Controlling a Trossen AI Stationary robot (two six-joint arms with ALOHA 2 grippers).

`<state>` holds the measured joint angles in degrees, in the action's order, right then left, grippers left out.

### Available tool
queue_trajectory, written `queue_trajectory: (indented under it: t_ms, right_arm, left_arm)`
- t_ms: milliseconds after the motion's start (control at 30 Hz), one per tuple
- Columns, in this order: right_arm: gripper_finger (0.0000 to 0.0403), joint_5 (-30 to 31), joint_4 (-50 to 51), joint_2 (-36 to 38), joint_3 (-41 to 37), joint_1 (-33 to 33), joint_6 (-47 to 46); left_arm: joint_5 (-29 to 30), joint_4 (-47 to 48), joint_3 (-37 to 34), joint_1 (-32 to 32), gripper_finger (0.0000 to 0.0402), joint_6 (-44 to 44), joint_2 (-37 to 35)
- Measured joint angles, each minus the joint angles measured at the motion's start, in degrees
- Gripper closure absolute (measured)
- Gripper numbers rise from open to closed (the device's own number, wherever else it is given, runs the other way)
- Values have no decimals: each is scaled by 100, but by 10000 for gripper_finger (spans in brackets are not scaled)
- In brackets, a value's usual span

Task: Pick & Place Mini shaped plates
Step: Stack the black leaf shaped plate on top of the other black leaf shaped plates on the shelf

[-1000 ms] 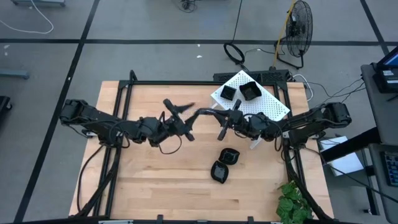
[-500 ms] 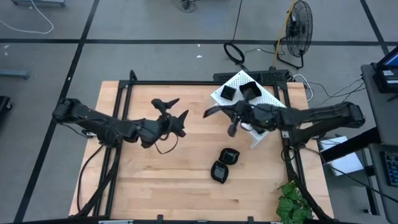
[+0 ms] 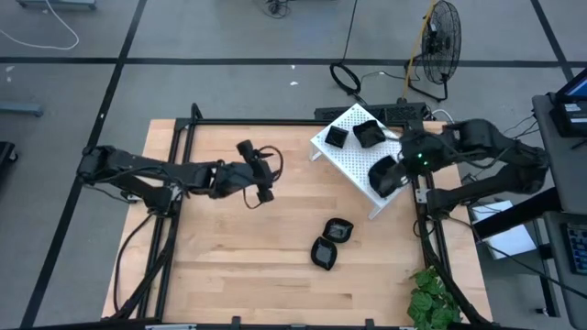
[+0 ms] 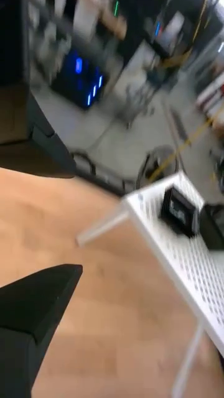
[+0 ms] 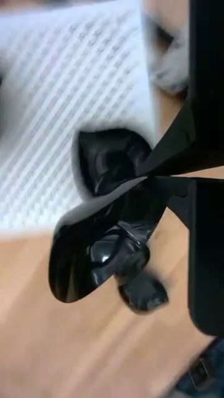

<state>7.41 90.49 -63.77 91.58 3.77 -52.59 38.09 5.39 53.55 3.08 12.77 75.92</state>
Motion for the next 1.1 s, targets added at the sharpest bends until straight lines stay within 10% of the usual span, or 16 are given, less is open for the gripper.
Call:
queue_trajectory:
  t_ms: [300,1100]
  right_arm:
    - [403,-368,-51,625,-614,68,-1506]
    - [403,299,-273,787,-1599,69,-1106]
  left_arm:
    - [-878,154,-23,-428,193,-670,0]
    - [-1393,208,-25,-480,231,-709,2]
